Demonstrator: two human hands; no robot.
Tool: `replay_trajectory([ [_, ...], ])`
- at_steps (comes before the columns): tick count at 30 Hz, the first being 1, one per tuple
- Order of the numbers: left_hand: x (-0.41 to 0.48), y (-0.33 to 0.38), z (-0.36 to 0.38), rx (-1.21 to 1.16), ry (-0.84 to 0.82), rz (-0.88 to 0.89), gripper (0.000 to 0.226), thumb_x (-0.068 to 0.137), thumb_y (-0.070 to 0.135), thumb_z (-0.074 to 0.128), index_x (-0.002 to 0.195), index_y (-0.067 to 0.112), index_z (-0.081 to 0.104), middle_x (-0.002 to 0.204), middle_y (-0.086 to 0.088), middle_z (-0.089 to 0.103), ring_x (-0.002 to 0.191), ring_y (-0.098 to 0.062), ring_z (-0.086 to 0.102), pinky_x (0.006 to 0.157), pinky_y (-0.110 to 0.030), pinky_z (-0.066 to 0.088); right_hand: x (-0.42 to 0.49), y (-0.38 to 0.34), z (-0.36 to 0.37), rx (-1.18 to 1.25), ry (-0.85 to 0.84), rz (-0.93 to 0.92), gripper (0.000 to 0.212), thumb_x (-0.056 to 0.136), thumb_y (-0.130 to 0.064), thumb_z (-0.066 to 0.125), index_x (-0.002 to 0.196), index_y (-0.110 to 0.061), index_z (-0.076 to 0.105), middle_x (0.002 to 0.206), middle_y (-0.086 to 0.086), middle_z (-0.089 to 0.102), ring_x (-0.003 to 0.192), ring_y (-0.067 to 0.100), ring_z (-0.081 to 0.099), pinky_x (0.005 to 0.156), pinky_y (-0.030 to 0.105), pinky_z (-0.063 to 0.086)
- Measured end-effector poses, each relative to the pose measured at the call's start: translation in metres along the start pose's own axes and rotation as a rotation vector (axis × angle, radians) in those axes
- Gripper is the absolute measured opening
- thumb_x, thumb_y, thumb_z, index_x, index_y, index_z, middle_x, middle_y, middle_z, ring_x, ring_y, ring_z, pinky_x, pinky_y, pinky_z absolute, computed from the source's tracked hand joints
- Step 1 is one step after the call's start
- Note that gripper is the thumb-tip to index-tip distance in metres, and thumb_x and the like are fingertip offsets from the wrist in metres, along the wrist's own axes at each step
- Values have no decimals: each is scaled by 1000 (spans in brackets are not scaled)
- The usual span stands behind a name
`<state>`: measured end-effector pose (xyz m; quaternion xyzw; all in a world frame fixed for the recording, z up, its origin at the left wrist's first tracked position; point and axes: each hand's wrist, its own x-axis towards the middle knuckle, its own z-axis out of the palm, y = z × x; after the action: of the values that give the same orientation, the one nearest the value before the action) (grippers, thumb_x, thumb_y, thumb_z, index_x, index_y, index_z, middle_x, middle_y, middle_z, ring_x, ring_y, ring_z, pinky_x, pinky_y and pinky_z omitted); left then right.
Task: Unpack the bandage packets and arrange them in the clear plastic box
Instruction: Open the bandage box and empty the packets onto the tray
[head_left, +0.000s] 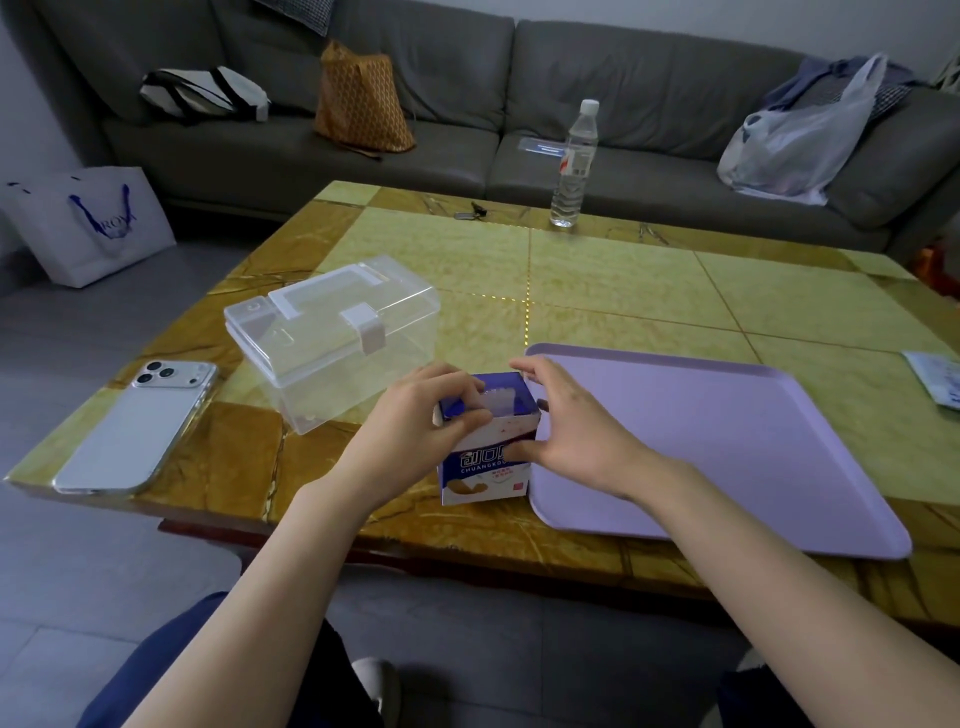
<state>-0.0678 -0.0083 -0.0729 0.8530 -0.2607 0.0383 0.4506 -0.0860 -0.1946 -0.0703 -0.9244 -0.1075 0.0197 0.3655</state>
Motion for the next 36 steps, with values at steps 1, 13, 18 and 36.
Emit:
replay_trajectory([
  [1,-1,0,0,-3,-6,-7,5,85,28,63,84,23,61,104,8,58,102,-11,54,69,-29,58,1,0,2,8,-37,25,84,74,-17,77,141,-21,26,132,-7,40,119,5,41,95,23,42],
  [13,-6,-4,4,207,20,80,7,91,22,58,91,15,57,107,3,57,109,-14,43,82,-34,50,7,4,29,53,117,44,98,68,-17,82,143,-19,19,129,-3,55,107,19,58,86,26,45],
  [18,-6,-6,6,223,22,93,8,92,19,55,86,18,49,109,1,55,107,-15,43,81,-34,50,5,6,34,63,137,52,99,69,-17,81,144,-19,17,130,-3,55,107,19,59,82,21,45],
  [36,-6,-11,-1,102,-89,-34,59,77,25,72,128,26,41,134,5,37,124,-11,37,100,-24,38,13,-19,-6,-308,-51,-126,59,86,-49,58,137,-23,43,142,-8,43,127,10,41,102,22,33],
])
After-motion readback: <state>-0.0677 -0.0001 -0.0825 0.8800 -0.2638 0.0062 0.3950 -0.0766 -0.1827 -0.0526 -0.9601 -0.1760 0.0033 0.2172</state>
